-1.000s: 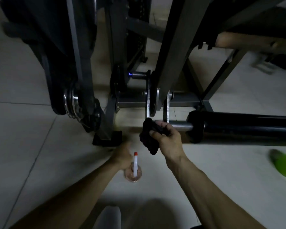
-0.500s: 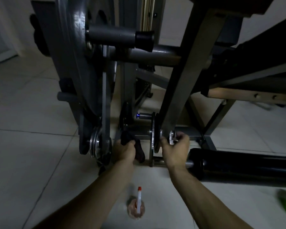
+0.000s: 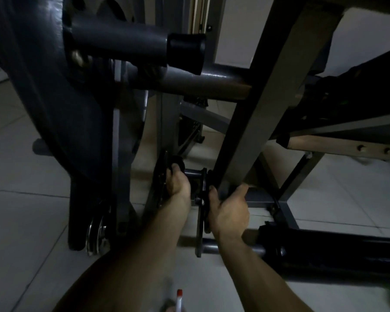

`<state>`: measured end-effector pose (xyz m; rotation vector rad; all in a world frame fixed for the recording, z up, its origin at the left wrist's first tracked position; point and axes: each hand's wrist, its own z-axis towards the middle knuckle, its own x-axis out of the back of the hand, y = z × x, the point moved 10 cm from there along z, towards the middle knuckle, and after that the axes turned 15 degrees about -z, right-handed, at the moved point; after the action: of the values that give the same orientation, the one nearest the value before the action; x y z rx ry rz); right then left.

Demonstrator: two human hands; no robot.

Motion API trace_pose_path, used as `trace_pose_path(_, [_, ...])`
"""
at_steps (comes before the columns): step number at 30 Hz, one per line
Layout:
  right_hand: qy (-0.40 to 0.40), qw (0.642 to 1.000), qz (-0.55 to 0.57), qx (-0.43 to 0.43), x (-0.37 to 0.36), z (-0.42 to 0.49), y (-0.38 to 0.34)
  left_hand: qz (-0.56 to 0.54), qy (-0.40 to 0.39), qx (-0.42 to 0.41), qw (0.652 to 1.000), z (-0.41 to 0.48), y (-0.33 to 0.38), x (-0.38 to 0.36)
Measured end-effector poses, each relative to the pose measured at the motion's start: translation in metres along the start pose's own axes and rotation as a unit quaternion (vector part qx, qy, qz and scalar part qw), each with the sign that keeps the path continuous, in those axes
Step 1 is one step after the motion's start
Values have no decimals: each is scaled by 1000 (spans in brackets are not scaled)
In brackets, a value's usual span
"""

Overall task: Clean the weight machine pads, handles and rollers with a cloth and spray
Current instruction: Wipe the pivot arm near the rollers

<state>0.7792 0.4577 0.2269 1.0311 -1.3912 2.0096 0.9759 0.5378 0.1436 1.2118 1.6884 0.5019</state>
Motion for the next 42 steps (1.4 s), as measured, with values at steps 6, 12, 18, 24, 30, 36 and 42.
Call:
trace_pose_path(6, [27, 999, 0, 28, 1, 0, -2, 69, -32, -94, 993, 16, 12, -8])
trace_pose_path(12, [31, 999, -11, 32, 0, 1, -1, -146, -27, 156, 977, 40, -38, -5])
trace_pose_path(18, [31, 999, -7, 36, 1, -1, -3, -244, -84, 217, 941, 31, -59, -5])
trace_pose_path(24, [52, 997, -8, 48, 2, -1, -4, -192, -58, 205, 958, 46, -49, -17])
trace_pose_path(30, [66, 996, -3, 64, 6, -2, -6, -99, 6, 81, 992, 46, -40, 10])
trace_pose_path(36, [65, 996, 2, 61, 3, -2, -2, -111, -8, 139, 984, 49, -41, 2])
trace_pose_path(42, [67, 995, 4, 73, 3, -1, -2, -153, -60, 158, 974, 40, -57, -7])
